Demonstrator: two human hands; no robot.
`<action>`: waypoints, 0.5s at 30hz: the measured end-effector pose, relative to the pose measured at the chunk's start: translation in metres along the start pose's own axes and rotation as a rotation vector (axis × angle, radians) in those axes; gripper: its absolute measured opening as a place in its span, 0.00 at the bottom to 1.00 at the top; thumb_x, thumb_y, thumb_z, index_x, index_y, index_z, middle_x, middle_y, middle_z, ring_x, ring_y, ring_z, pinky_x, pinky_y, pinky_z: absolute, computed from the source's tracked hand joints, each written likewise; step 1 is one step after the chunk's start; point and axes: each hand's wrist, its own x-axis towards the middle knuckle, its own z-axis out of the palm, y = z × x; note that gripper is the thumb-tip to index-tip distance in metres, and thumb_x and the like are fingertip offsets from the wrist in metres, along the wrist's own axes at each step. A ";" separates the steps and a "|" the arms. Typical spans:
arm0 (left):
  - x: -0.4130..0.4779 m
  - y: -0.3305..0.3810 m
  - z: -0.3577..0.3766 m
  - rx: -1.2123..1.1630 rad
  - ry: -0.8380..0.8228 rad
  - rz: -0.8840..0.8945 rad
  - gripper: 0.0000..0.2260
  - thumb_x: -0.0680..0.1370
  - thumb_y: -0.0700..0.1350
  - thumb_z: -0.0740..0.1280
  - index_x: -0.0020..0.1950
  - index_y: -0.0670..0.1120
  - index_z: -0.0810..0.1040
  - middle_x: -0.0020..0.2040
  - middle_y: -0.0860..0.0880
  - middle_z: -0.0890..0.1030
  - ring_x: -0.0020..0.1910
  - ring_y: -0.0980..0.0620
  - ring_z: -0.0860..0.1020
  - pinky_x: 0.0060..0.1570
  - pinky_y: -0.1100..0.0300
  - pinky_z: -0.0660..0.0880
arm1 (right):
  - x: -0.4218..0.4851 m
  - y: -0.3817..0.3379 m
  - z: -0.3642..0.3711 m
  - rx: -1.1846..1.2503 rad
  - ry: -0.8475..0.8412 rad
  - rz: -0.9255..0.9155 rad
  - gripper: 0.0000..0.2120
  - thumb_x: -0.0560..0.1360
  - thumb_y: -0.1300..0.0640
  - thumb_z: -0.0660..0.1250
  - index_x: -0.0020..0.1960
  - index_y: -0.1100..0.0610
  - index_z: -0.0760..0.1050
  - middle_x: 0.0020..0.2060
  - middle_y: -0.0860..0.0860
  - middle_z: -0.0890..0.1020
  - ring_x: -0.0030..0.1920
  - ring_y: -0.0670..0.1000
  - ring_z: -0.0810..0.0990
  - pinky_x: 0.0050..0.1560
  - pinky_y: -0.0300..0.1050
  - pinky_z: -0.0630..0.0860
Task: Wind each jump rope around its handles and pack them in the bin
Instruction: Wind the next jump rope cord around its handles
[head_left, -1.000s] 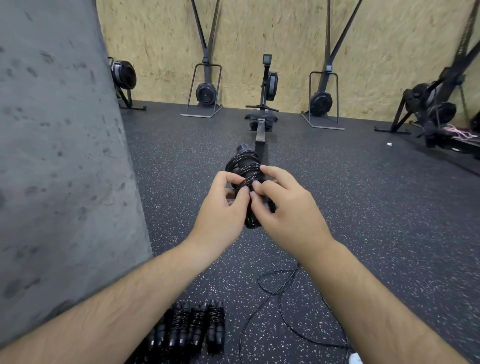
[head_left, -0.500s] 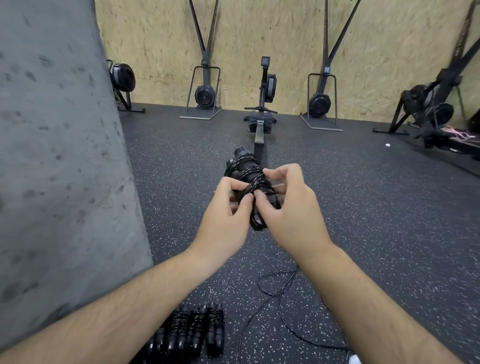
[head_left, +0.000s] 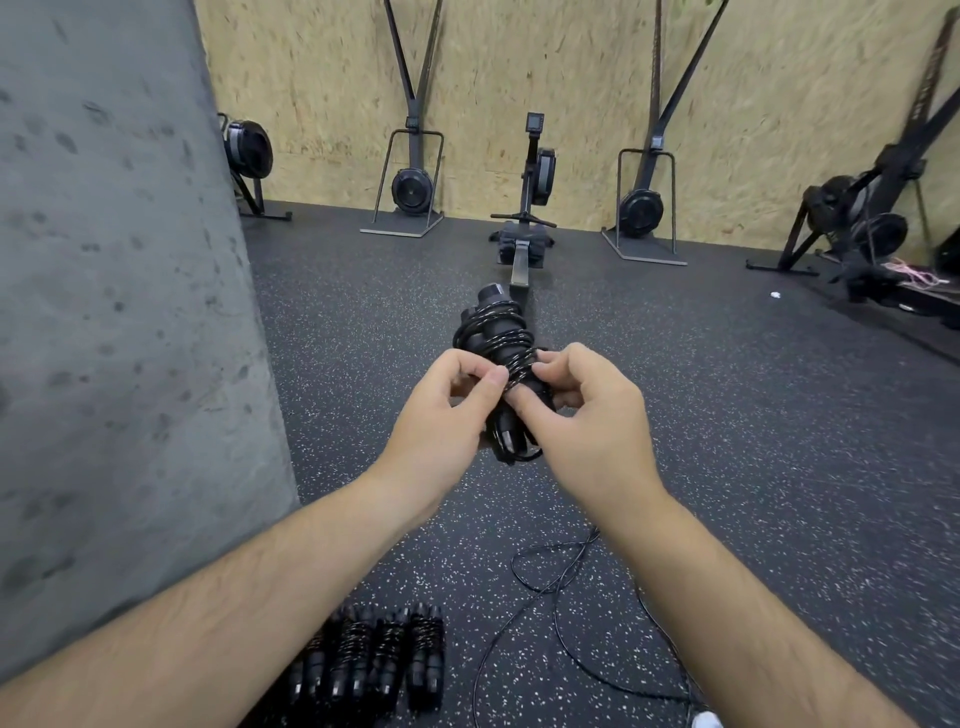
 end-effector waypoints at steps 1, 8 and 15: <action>0.000 -0.001 -0.001 -0.001 0.000 -0.012 0.06 0.81 0.50 0.68 0.44 0.53 0.78 0.44 0.45 0.78 0.40 0.48 0.77 0.47 0.37 0.80 | 0.000 0.000 0.000 0.010 -0.018 0.006 0.09 0.71 0.56 0.76 0.42 0.53 0.75 0.49 0.43 0.82 0.47 0.49 0.81 0.48 0.54 0.79; 0.001 0.002 -0.008 -0.110 0.050 -0.020 0.08 0.81 0.46 0.68 0.53 0.60 0.75 0.48 0.38 0.79 0.42 0.44 0.79 0.45 0.45 0.79 | -0.001 0.001 -0.003 0.198 -0.161 0.035 0.09 0.75 0.63 0.72 0.52 0.50 0.79 0.57 0.45 0.81 0.56 0.48 0.82 0.57 0.50 0.81; 0.006 0.003 -0.006 -0.285 -0.020 -0.067 0.13 0.81 0.45 0.68 0.60 0.59 0.69 0.57 0.38 0.83 0.50 0.43 0.83 0.55 0.38 0.79 | -0.002 -0.007 -0.004 0.399 -0.138 0.142 0.10 0.76 0.66 0.71 0.54 0.56 0.76 0.54 0.49 0.83 0.53 0.46 0.83 0.51 0.39 0.80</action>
